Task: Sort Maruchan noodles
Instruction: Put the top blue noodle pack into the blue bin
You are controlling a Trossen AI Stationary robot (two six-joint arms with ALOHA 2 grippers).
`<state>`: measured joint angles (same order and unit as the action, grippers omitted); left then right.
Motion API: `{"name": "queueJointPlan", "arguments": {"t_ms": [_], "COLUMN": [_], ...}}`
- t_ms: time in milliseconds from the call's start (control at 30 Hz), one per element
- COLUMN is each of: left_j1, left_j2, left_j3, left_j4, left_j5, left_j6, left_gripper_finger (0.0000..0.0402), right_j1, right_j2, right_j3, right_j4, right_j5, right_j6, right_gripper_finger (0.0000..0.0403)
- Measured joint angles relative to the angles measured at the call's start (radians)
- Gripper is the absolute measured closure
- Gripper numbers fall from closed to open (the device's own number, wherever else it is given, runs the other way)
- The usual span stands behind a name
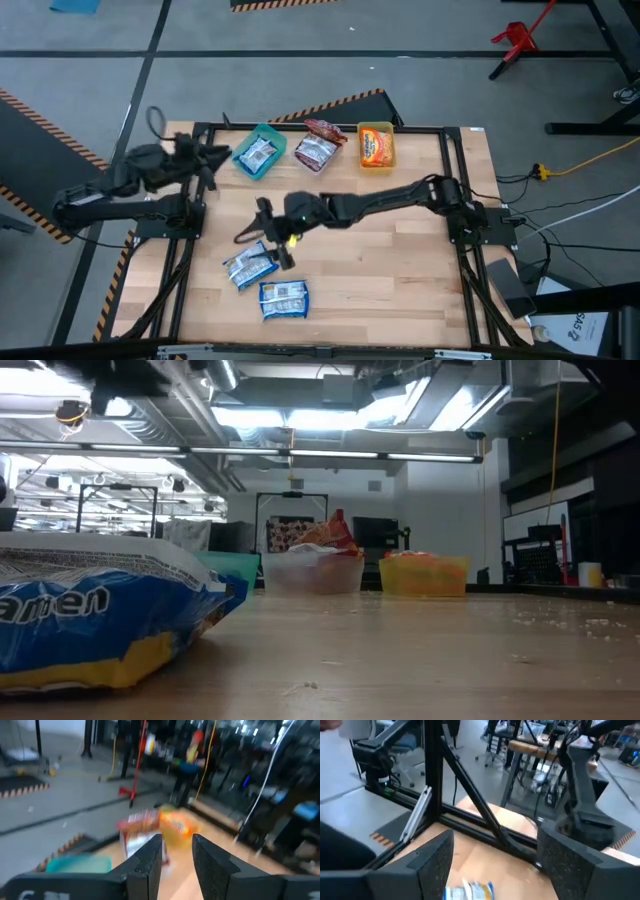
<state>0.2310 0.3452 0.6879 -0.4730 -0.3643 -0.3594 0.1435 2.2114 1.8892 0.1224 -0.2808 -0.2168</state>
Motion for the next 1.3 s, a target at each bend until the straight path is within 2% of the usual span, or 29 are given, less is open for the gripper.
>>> {"name": "queueJointPlan", "arguments": {"t_ms": [67, 200, 533, 867, 1300], "left_j1": [0.000, 0.000, 0.000, 0.000, 0.000], "left_j2": [-0.002, -0.007, -0.008, -0.007, -0.007], "left_j3": [0.046, 0.095, 0.101, 0.101, 0.101], "left_j4": [0.005, -0.002, -0.015, -0.015, -0.038], "left_j5": [0.001, 0.005, 0.008, 0.008, 0.006], "left_j6": [0.011, 0.015, 0.031, 0.082, 0.105], "left_gripper_finger": [0.0301, 0.0301, 0.0301, 0.0301, 0.0301], "right_j1": [0.016, 0.039, 0.036, 0.011, -0.034], "right_j2": [0.041, 0.111, 0.231, 0.344, 0.444], "right_j3": [-0.038, -0.061, -0.057, 0.033, 0.044], "right_j4": [0.124, 0.236, 0.429, 0.424, 0.371], "right_j5": [0.027, 0.033, -0.028, -0.082, -0.105], "right_j6": [0.018, 0.032, 0.079, 0.096, 0.107], "right_gripper_finger": [0.0130, 0.0130, 0.0130, 0.0130, 0.0130]}}
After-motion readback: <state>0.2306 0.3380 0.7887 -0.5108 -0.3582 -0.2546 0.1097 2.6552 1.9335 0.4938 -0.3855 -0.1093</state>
